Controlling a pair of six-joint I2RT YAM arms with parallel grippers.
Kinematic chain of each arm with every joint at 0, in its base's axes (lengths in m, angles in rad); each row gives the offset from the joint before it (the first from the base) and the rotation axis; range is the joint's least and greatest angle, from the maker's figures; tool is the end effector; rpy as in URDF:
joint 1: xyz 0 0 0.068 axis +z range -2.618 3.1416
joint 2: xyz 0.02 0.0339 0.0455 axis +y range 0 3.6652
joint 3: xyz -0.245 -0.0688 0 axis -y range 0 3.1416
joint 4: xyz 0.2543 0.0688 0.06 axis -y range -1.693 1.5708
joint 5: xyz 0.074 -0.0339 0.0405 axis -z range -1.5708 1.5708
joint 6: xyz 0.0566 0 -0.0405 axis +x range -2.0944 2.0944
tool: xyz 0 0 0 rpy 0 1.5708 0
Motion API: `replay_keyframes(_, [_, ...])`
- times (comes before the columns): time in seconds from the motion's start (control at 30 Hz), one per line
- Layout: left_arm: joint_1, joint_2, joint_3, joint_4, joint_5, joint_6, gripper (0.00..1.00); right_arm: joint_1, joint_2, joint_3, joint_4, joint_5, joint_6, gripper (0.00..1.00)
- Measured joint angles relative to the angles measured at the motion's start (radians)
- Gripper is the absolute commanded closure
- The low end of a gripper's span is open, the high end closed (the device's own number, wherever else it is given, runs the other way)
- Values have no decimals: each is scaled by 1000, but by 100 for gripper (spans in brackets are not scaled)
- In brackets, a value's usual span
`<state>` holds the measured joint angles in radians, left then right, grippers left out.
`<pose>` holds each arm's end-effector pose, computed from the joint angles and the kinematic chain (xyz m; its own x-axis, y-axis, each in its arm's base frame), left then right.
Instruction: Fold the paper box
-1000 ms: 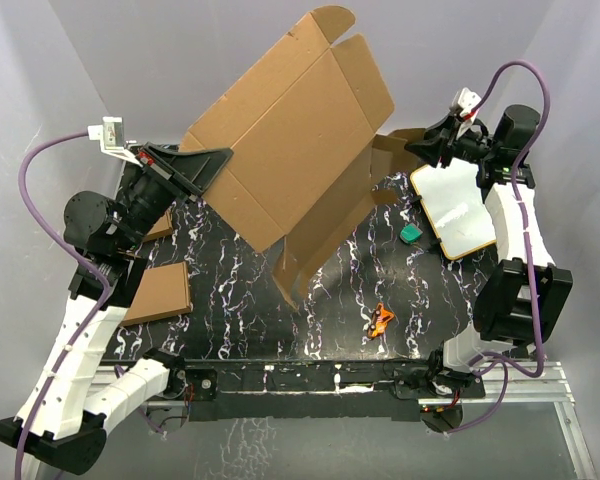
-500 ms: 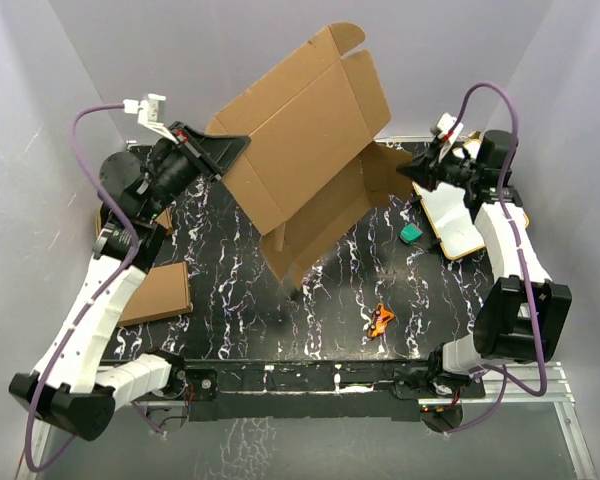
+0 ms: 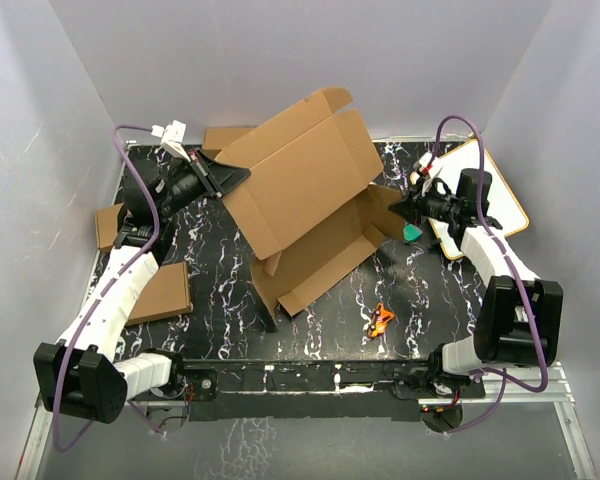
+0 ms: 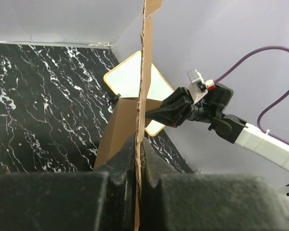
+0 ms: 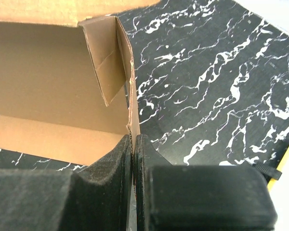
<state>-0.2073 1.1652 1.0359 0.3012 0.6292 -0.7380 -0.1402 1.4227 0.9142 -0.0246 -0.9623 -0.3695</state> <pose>0.2879 -0.0946 0.3858 -0.3699 -0.4781 -0.7966 0.6555 0.4734 -0.5884 0.3301 0.0003 0.2304 -0.2454 -0.1739 -0.9537 -0.7597 0.6456 0.0778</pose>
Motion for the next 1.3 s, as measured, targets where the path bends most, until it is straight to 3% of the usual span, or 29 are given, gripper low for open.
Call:
replay_keyframes(0.4, [77,-21,-161,128,109,-147,100,-2,-69,-147,52,17,-26,92])
replay_keyframes(0.8, [137,-18,-249,191,180,-228,100,-13,-86,-159,-20,-3,-154,91])
replay_keyframes(1.3, [140,-15,-229,-30,243,-77,100,-18,-92,-159,-245,-106,-367,88])
